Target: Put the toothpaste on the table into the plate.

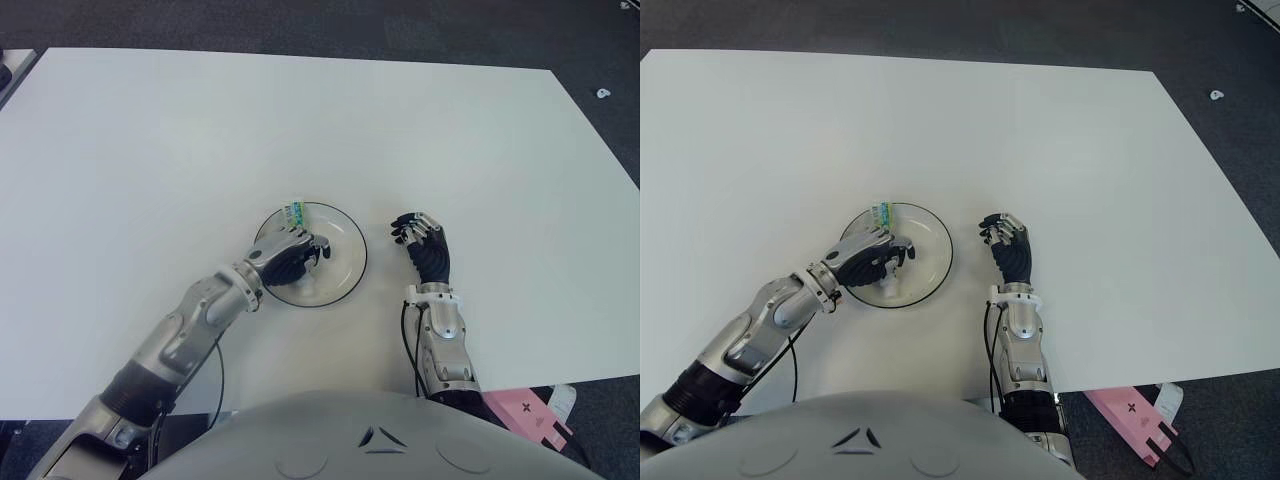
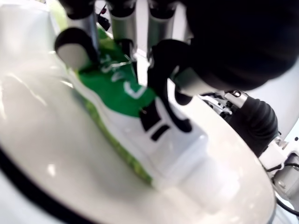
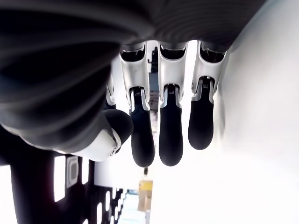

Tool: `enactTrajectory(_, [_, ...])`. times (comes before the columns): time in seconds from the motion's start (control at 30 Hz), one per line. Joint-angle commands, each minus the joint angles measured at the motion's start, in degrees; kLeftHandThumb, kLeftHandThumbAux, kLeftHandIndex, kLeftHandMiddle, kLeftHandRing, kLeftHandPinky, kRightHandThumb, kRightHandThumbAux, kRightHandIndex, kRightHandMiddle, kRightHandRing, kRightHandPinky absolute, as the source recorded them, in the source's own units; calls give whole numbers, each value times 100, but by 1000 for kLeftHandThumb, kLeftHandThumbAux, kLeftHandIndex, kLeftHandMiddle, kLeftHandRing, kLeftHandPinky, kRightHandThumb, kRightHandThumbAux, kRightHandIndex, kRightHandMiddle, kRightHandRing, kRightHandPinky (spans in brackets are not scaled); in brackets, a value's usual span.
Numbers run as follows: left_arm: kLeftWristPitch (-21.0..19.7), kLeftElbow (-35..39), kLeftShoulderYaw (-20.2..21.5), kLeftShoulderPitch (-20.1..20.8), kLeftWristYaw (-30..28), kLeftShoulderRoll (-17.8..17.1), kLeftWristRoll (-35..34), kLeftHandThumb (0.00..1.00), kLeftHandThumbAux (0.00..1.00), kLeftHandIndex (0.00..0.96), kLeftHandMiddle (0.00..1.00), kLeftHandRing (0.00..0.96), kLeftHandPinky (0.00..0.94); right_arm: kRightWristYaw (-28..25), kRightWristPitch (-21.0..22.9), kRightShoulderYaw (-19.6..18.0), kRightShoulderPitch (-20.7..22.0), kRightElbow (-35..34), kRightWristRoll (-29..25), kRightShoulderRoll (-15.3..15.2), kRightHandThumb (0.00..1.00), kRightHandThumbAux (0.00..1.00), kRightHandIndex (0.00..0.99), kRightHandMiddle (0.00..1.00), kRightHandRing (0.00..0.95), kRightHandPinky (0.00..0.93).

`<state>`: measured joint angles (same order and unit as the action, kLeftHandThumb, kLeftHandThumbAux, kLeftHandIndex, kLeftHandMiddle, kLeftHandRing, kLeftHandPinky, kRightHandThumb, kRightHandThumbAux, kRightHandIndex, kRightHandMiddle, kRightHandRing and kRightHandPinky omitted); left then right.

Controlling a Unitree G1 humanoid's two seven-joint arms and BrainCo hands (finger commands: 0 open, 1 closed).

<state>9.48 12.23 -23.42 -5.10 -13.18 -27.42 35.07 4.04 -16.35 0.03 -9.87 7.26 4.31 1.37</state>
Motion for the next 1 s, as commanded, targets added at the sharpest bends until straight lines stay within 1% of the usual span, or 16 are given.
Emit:
enactTrajectory(0.03, [-125, 92, 2, -246, -245, -40, -59, 849, 669, 406, 553, 909, 894, -46, 174, 17, -162, 240, -47, 5, 707, 730, 429, 507, 517, 518])
enactTrajectory(0.4, [-230, 341, 228, -425, -294, 13, -292, 848, 670, 398, 551, 884, 869, -49, 253, 7, -135, 235, -58, 28, 708, 730, 428, 493, 508, 503])
enactTrajectory(0.47, [-271, 363, 276, -457, -219, 98, -317, 848, 668, 399, 553, 861, 824, -42, 285, 5, -131, 228, -56, 32, 708, 730, 429, 491, 508, 506])
enactTrajectory(0.5, [-289, 375, 296, -475, -195, 132, -329, 847, 667, 399, 554, 835, 774, -38, 298, 5, -132, 222, -54, 33, 708, 730, 429, 491, 508, 509])
enactTrajectory(0.6, [-400, 504, 350, -520, -243, 213, -379, 845, 665, 397, 551, 786, 685, -23, 332, 8, -139, 196, -37, 37, 708, 730, 429, 491, 508, 509])
enactTrajectory(0.63, [-455, 574, 363, -534, -280, 240, -392, 843, 667, 391, 547, 737, 616, -19, 345, 10, -144, 182, -32, 38, 708, 730, 429, 490, 505, 504])
enactTrajectory(0.67, [-516, 637, 374, -553, -306, 268, -406, 842, 667, 388, 545, 719, 591, -21, 359, 12, -148, 169, -29, 37, 708, 730, 429, 490, 505, 502])
enactTrajectory(0.7, [-560, 677, 381, -566, -320, 286, -414, 838, 669, 382, 536, 642, 506, -22, 370, 14, -150, 159, -28, 37, 708, 730, 429, 490, 503, 499])
enactTrajectory(0.73, [-596, 705, 386, -578, -323, 296, -409, 836, 670, 379, 530, 592, 450, -27, 372, 18, -154, 153, -28, 35, 707, 730, 429, 491, 501, 497])
enactTrajectory(0.77, [-583, 744, 398, -590, -309, 286, -397, 805, 614, 343, 498, 543, 412, -34, 362, 21, -154, 154, -28, 33, 707, 730, 429, 491, 501, 497])
enactTrajectory(0.8, [-570, 772, 405, -597, -300, 277, -387, 732, 526, 226, 369, 406, 332, -39, 354, 22, -155, 156, -29, 31, 707, 730, 428, 493, 501, 498])
enactTrajectory(0.83, [-562, 790, 410, -601, -294, 271, -381, 685, 471, 150, 286, 317, 281, -41, 349, 23, -155, 157, -29, 30, 707, 730, 428, 494, 501, 499])
enactTrajectory(0.87, [-492, 803, 424, -614, -246, 260, -380, 668, 451, 123, 256, 286, 262, -48, 337, 23, -153, 164, -32, 26, 707, 730, 428, 494, 501, 499])
enactTrajectory(0.9, [-445, 809, 434, -623, -215, 256, -380, 626, 418, 78, 178, 209, 227, -52, 331, 24, -151, 169, -33, 23, 707, 730, 428, 495, 501, 500])
enactTrajectory(0.93, [-384, 817, 451, -642, -170, 257, -385, 599, 398, 50, 127, 159, 204, -59, 324, 24, -150, 173, -38, 22, 707, 730, 428, 496, 501, 500])
enactTrajectory(1.0, [-325, 825, 474, -664, -135, 265, -388, 567, 380, 25, 72, 108, 184, -66, 319, 24, -149, 175, -44, 20, 707, 729, 428, 496, 501, 500])
